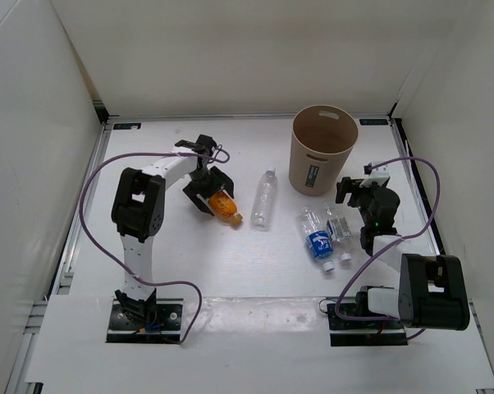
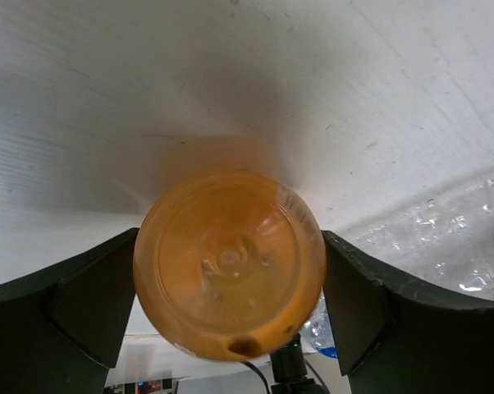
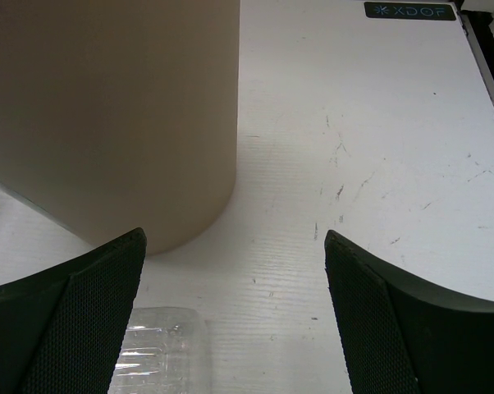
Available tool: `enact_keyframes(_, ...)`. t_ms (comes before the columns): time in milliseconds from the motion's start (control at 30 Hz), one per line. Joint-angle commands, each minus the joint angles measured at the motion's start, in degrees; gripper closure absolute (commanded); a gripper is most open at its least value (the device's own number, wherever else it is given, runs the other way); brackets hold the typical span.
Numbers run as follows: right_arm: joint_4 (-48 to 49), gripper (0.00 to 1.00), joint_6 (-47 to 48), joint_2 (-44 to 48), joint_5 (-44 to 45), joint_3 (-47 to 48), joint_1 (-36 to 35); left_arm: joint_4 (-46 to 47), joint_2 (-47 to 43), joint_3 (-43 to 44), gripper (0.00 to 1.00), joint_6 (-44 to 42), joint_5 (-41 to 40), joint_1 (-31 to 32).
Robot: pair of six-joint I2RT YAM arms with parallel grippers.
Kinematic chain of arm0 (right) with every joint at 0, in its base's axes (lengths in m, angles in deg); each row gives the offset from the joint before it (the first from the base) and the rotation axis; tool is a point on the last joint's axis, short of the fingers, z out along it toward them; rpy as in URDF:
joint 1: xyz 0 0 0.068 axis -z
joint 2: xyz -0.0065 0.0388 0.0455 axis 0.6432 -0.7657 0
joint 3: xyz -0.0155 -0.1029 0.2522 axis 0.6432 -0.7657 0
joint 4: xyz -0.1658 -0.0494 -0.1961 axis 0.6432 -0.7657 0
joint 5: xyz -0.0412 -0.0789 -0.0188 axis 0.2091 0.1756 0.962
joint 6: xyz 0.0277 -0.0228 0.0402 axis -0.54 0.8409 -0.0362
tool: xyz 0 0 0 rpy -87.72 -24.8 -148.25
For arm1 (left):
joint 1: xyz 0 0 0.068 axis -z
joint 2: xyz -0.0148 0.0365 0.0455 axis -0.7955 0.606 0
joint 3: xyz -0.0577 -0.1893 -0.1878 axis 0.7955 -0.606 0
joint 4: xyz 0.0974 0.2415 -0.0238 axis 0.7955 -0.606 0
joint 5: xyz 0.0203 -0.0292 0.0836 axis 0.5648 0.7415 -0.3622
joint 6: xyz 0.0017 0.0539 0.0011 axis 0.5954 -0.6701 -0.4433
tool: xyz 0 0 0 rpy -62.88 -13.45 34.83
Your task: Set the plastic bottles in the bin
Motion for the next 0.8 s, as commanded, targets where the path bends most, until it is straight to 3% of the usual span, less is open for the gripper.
enact_keyframes(0,0.72,0.1,0.01,0.22,1.27,1.81,-0.21,0.5,-0.65,1.3,0.06,0.2,1.76,0.89)
enact_keyframes(300,0.8,0.1,0.01,0.14,1.1,1.8,-0.21,0.33,-0.92,3.67,0.38,-0.86,1.23,0.54)
enact_keyframes(433,0.72,0.1,0.01,0.05,1.27,1.72,-0.12,-1.69,-1.71,9.54,0.41,-0.42,0.0,-1.13)
enact_keyframes(467,0.72,0.1,0.01,0.14,1.27,1.72,-0.03,-1.69,-1.8,10.69,0.46,-0.16,-0.69,-1.48)
enact_keyframes(600,0.63,0.1,0.01,0.22,1.18,1.72,-0.21,1.37,-3.64,22.0,0.47,0.73,-1.49,-3.76)
enact_keyframes(767,0.72,0.1,0.01,0.22,1.36,1.89,-0.21,17.07,-4.26,34.77,0.5,0.02,-0.88,-3.51)
